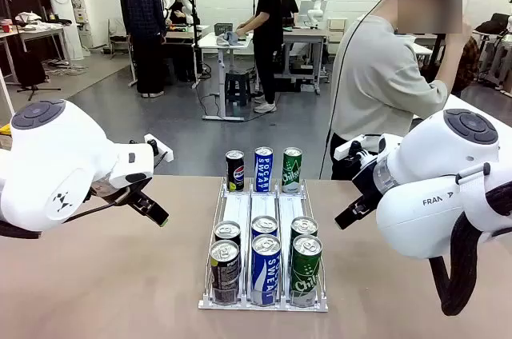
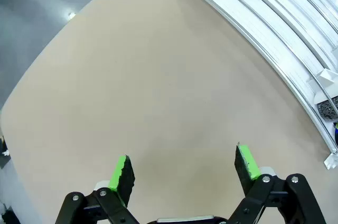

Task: Retrieve and hand over the desired beverage to the person.
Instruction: Pick up a can of the same type that the person held from the Automatic Can Dispenser.

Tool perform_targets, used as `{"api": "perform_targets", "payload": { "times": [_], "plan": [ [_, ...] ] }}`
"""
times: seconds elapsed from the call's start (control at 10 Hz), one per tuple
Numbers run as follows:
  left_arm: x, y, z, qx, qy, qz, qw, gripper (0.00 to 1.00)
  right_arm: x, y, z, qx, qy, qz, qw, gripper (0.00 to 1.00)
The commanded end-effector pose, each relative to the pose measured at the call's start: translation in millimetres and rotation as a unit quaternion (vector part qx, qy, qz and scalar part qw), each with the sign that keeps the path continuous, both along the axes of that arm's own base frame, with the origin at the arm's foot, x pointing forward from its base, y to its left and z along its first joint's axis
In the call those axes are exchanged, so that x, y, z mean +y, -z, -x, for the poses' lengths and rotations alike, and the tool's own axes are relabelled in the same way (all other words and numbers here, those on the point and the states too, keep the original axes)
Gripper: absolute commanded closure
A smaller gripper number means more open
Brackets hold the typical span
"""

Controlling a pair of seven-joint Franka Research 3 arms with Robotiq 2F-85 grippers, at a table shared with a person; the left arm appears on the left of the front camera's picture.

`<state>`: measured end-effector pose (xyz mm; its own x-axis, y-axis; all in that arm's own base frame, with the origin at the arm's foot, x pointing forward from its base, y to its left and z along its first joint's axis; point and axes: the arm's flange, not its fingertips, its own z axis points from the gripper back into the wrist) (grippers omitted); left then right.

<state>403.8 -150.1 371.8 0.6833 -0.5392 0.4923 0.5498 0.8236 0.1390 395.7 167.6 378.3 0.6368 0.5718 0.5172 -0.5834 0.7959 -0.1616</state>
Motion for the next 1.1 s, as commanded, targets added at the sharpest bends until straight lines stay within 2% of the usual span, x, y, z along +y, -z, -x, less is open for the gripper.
{"api": "perform_targets", "payload": {
  "times": [0.0, 1.0],
  "plan": [
    [0.0, 0.0, 0.0, 0.000, 0.000, 0.000, 1.000, 0.00, 0.1, -0.2, 0.0, 0.000, 0.000, 0.000, 1.000, 0.00],
    [0.0, 0.0, 0.0, 0.000, 0.000, 0.000, 1.000, 0.00, 0.1, -0.2, 0.0, 0.000, 0.000, 0.000, 1.000, 0.00]
  ]
}}
